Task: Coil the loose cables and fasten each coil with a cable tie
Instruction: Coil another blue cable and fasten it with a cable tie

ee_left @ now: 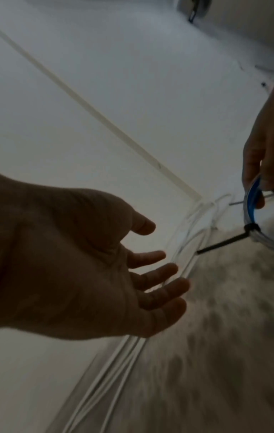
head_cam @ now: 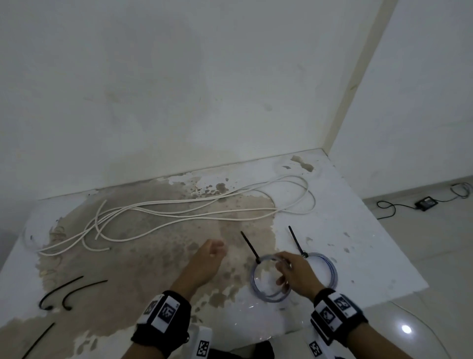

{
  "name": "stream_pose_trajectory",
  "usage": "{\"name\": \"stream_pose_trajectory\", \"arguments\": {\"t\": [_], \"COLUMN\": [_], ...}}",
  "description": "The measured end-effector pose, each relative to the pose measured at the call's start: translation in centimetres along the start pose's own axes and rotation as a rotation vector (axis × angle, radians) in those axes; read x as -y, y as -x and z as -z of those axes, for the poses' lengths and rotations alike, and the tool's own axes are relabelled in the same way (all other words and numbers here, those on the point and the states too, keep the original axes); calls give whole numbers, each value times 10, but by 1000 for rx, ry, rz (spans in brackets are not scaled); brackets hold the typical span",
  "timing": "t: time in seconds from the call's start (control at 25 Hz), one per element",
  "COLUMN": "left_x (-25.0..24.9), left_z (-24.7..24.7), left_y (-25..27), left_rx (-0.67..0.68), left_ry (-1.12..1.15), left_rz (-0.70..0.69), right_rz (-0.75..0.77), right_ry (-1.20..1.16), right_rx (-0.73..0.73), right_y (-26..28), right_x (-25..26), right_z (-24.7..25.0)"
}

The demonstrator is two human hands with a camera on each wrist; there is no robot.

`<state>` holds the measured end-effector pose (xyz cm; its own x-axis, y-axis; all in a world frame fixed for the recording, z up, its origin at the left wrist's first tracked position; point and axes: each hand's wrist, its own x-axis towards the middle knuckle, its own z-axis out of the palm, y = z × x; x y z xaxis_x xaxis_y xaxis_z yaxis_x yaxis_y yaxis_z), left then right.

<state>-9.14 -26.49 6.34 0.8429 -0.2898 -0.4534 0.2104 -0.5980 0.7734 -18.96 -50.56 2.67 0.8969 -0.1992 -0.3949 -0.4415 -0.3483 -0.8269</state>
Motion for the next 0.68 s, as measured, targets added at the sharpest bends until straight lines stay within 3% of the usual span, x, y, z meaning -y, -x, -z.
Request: {"name": "stream_pose_trajectory", "arguments": {"t": [0.16,0.32,0.48,0.68], "left_x": [54,96,133,128], "left_z": [-5,-10,-15,2], "left_y": [9,14,13,17], "left_rx": [184,51,-48,-162], "left_ry": [-215,-536,-660,-604], "left_rz": [73,-25,-119,-135], "right_rz": [-102,26,233,94], "right_ry": [119,623,760,744], "right_rx": [-23,-80,-66,35], "right_y": [-4,-3,14,25], "right_x": [-37,-51,-56,-44], "right_z": [-16,-25,-36,-50]}}
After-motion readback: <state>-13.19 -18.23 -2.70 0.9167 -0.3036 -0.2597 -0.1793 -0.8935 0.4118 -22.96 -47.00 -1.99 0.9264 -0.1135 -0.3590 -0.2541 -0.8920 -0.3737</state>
